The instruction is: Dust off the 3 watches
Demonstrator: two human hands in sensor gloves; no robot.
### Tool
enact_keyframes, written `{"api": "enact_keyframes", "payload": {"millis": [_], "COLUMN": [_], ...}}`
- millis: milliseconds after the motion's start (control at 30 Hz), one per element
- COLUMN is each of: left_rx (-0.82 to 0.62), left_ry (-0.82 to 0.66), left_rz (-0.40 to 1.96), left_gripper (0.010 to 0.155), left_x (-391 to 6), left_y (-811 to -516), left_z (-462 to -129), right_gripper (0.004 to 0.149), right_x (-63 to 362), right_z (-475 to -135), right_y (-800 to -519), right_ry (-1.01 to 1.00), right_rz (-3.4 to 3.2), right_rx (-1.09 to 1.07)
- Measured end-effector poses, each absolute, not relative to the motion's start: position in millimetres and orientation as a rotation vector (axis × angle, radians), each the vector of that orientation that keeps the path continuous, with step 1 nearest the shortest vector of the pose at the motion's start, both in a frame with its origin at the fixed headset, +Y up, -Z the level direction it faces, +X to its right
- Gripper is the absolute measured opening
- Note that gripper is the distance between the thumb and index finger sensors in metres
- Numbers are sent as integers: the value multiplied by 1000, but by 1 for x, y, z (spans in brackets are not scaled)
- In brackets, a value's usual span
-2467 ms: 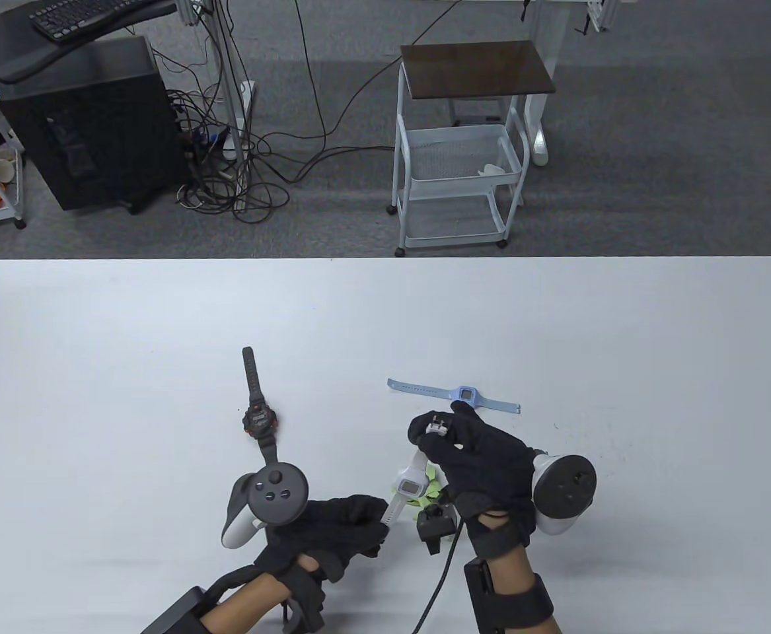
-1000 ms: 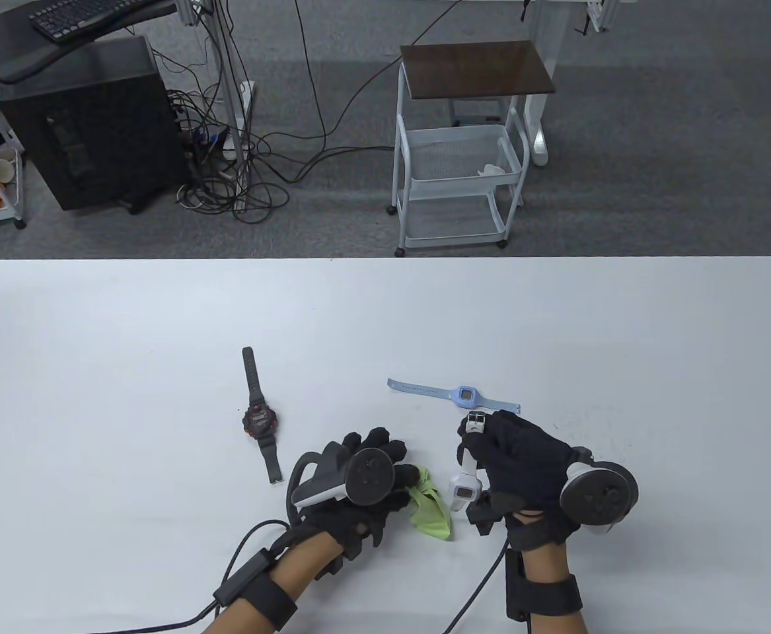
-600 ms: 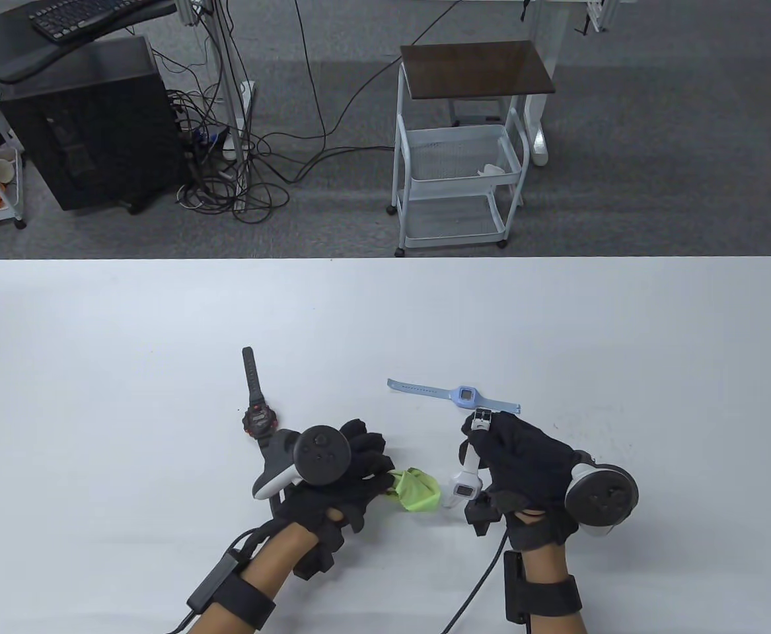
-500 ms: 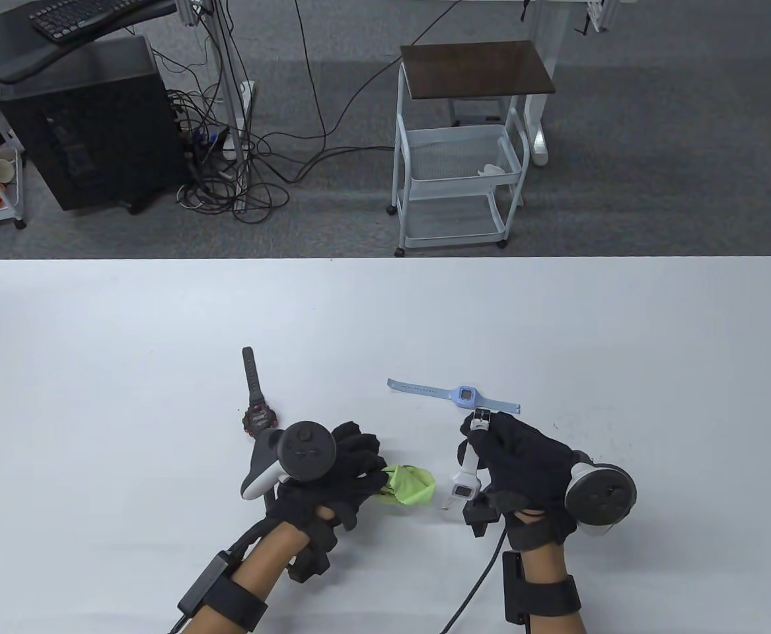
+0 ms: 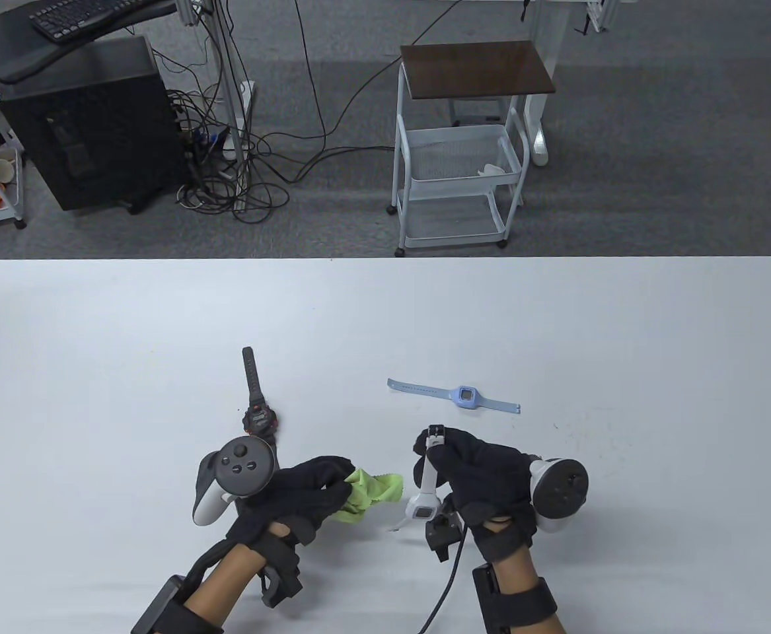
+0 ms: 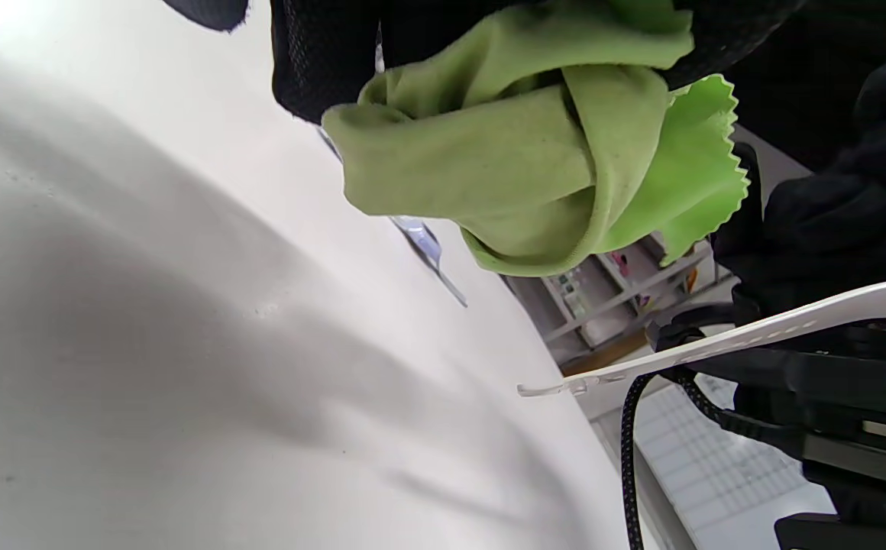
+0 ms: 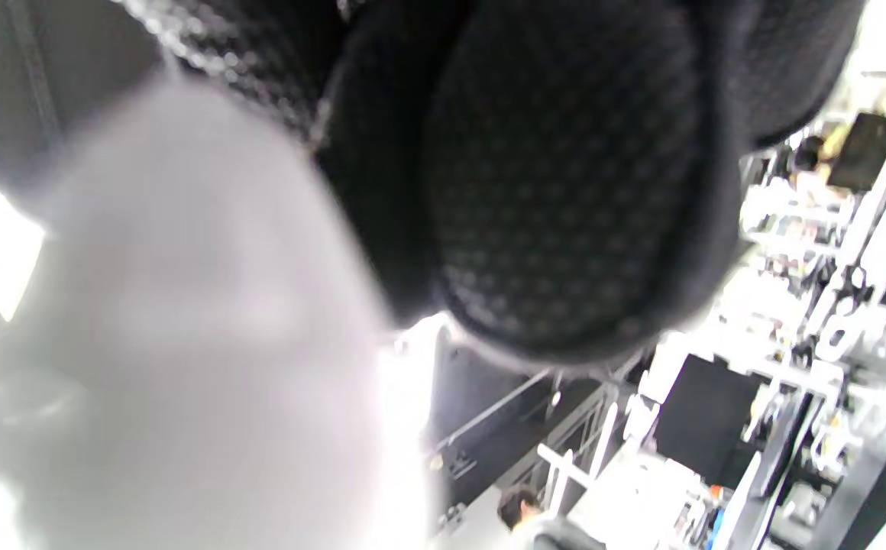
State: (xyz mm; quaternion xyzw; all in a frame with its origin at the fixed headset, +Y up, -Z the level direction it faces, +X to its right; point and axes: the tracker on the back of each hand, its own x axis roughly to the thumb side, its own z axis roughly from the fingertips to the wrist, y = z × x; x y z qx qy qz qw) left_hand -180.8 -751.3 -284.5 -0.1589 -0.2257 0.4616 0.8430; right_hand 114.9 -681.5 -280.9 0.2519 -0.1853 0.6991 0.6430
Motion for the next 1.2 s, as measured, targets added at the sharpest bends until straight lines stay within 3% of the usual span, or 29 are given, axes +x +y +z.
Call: {"api": "enact_keyframes", "payload": {"millis": [167,467,633,900,1100,1200], "left_rx": [-350,-579,-657,-1014,-891,-855], "left_ry": [-560,-795,-844,-942,-930,-889], "left_rz": [985,1064,1180,1460,1398,1376], "left_gripper": [42,42,45,53,53,66], "left_x": [-173,-155,-149,-142,-139,-140], "left_y": [-749,-751,-753,-770,-766,-768], "left_z": [-281,-270,-265,-264,-266,-265], "right_gripper": [49,47,47,47,47,47], "right_x": [89,83,83,88,91,92], "right_z": [-278,-275,-274,-276,-275,-274], "right_y": [-693,-697,-697,-697,-697,-697], "right_ry": [-307,-291,-319,-406,-432,-452], "right_rz": [1621,1696,1751,1817,1811,1824], "right_rx": [622,654,657,638,596,576]}}
